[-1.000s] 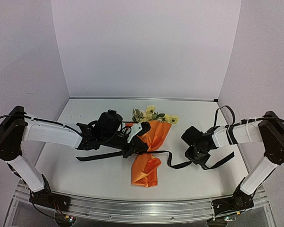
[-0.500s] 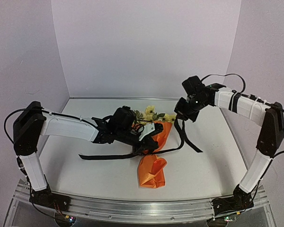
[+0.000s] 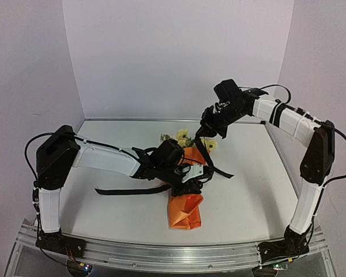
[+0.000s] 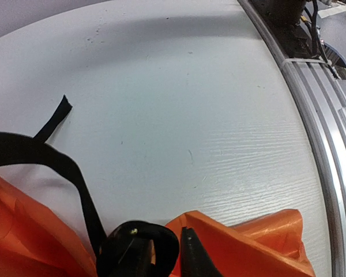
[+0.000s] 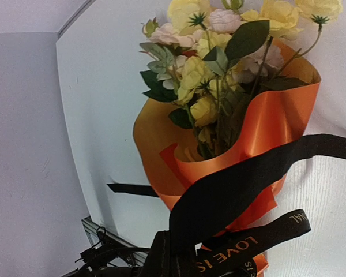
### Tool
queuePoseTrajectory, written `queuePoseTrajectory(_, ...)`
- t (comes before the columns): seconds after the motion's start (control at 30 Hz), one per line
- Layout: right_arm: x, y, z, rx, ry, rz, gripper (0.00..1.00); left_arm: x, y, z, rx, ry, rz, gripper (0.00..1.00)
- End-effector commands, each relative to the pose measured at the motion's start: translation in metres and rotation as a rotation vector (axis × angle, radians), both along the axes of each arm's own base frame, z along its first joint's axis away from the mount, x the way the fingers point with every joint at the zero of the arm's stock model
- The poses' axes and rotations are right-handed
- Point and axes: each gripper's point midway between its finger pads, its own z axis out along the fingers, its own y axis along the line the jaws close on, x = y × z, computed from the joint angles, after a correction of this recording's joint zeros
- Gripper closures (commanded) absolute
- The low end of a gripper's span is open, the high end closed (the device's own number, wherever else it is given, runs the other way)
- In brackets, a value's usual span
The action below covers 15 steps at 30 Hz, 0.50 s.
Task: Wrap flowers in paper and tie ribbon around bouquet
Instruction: Place the left side of the half-tied ribbon on the folded bouquet.
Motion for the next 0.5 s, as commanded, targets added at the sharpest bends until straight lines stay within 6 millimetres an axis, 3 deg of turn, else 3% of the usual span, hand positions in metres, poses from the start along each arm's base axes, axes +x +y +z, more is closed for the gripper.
queuePoseTrajectory(0.0, -0.013, 0.018, 0.011, 0.025, 0.005, 0.107, 1.0, 0.0, -0.015, 0.027, -0.07, -0.039, -0.011, 0.67)
queuePoseTrajectory(0.1, -0.017, 0.02, 0.01, 0.025, 0.012, 0.13, 1.0, 0.005, -0.014, 0.04, -0.115, -0.042, 0.039, 0.55)
queuePoseTrajectory(0.27, -0.022, 0.026, 0.014, 0.057, 0.013, 0.186, 1.0, 0.009, -0.004, 0.082, -0.235, -0.047, 0.105, 0.36)
queuePoseTrajectory(0.37, -0.026, 0.027, 0.014, 0.061, 0.007, 0.225, 1.0, 0.009, 0.005, 0.099, -0.285, -0.018, 0.107, 0.3)
queuePoseTrajectory(0.47, -0.029, 0.026, 0.01, 0.054, 0.011, 0.241, 1.0, 0.004, 0.01, 0.101, -0.283, 0.006, 0.089, 0.29)
